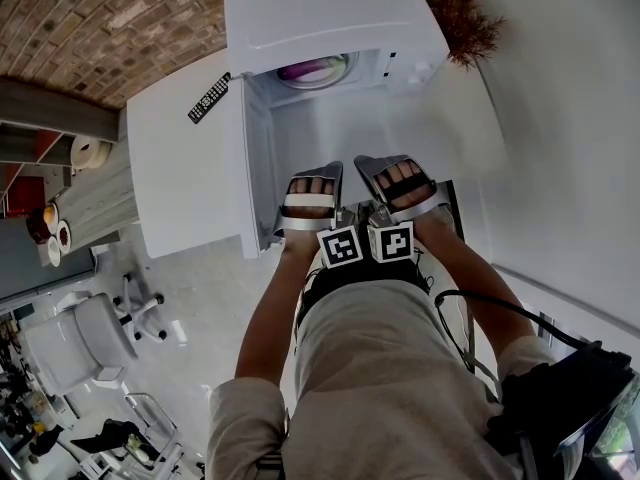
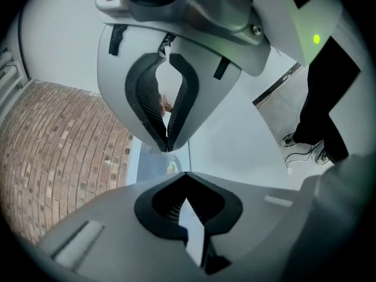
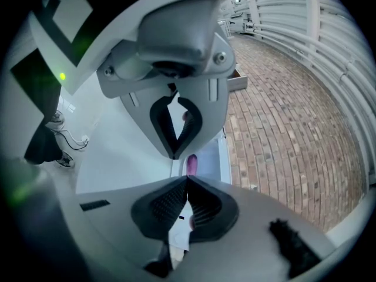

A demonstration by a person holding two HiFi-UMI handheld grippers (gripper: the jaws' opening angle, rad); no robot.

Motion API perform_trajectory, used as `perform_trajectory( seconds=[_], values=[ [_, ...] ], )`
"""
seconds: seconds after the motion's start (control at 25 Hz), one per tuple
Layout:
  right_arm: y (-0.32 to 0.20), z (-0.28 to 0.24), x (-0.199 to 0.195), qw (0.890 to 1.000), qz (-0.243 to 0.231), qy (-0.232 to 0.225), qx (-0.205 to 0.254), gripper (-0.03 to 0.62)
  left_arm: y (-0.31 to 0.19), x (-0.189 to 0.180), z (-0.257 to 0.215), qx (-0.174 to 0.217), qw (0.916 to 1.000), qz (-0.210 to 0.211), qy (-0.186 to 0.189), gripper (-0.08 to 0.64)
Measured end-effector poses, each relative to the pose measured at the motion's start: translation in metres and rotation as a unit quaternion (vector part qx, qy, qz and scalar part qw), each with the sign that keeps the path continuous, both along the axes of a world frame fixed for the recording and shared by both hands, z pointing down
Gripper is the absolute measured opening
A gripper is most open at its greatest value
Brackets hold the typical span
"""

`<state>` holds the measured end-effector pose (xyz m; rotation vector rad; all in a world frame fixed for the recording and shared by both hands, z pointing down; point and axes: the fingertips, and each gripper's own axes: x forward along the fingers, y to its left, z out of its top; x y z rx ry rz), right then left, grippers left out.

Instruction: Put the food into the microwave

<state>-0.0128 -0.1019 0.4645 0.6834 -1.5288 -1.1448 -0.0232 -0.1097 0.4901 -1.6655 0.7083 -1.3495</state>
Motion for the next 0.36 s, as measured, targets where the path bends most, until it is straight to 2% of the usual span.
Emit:
perform_trajectory(
  seconds=[0.36],
  values=[
    [0.0031, 0.0064, 0.0010, 1.000, 0.001, 0.001, -0.011, 0.009, 0.0029, 0.0020, 0.0068, -0.009, 1.0000, 0.000, 0.000, 0.006]
  ],
)
